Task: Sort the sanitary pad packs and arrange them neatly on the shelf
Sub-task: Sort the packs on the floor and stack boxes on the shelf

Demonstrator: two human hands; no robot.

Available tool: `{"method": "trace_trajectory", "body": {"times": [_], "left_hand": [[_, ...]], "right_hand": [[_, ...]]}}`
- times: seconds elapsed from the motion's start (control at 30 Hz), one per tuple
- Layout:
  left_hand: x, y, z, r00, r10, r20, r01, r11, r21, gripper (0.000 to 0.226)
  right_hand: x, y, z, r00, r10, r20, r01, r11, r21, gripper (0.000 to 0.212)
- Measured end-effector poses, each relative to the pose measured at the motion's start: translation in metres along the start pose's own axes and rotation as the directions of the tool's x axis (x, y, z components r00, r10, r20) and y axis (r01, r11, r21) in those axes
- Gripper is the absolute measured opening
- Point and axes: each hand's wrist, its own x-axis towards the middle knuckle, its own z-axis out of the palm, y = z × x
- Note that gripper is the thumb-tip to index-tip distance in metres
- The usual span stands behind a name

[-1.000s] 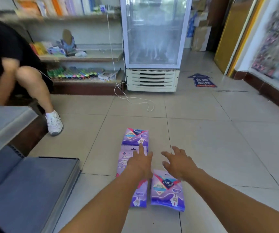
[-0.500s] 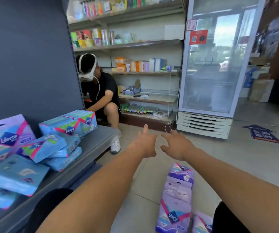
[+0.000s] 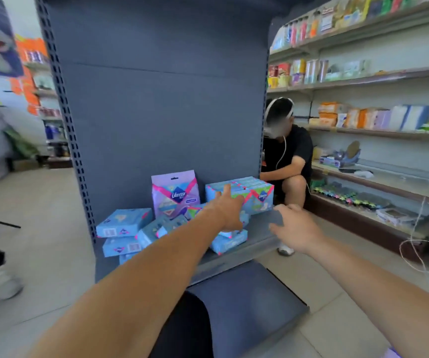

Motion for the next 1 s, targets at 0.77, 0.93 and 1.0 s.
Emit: {"method": "trace_trajectory", "body": {"times": [0.77, 0.93, 1.0], "left_hand": [[0.071, -0.242, 0.044, 0.919, -0.391, 0.055, 0.395, 0.913, -0.101, 0.078], [0.08, -0.246, 0.054, 0.925, -0.375, 0.057, 0.38, 0.914, -0.14, 0.084], [0.08, -0.246, 0.055, 0.926, -0.373, 0.056, 0.377, 0.911, -0.17, 0.084]], "right_hand": [[0.251, -0.172, 0.107, 0.964, -0.055, 0.26, -0.018, 0.962, 0.271, 0.061], [0.267, -0.174, 0.132, 0.946, -0.004, 0.323, -0.098, 0.949, 0.299, 0.077], [0.268, -0.175, 0.138, 0.942, -0.016, 0.335, -0.094, 0.946, 0.311, 0.082]]}}
